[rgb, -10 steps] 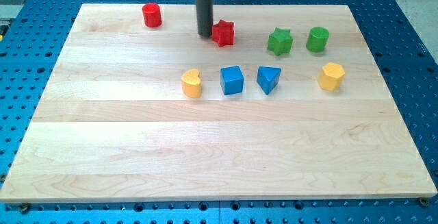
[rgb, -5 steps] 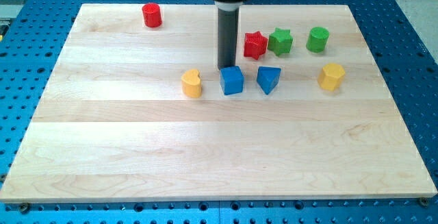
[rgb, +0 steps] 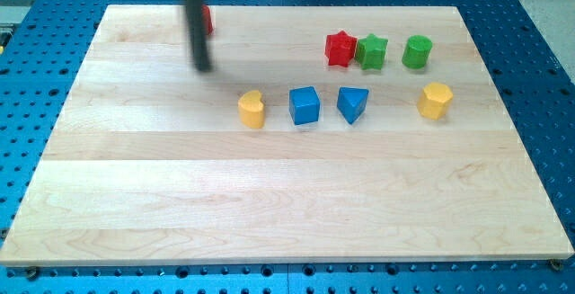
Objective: Keep red blocks on left side of green star
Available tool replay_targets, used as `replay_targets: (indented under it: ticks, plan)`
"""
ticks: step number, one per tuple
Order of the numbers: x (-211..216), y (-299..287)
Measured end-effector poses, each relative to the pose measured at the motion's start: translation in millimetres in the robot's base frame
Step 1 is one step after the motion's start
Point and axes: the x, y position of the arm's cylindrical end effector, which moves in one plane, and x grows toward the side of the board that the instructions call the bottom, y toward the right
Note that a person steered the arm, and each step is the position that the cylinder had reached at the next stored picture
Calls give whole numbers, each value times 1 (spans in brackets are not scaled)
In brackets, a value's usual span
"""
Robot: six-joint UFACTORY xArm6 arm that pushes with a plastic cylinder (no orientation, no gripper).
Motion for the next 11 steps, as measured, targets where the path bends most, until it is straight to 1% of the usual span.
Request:
replay_targets:
  ticks: [1,2,3,4,5,6,7,8,9,10,11]
  plan:
    - [-65,-41]
    - [-81,62]
    - [-81,78]
    - [-101,-7]
    - [-136,19]
    - [-121,100]
    - [-113,154]
    - [-87,205]
    - [-130,202]
    - [-130,248]
    - [-118,256]
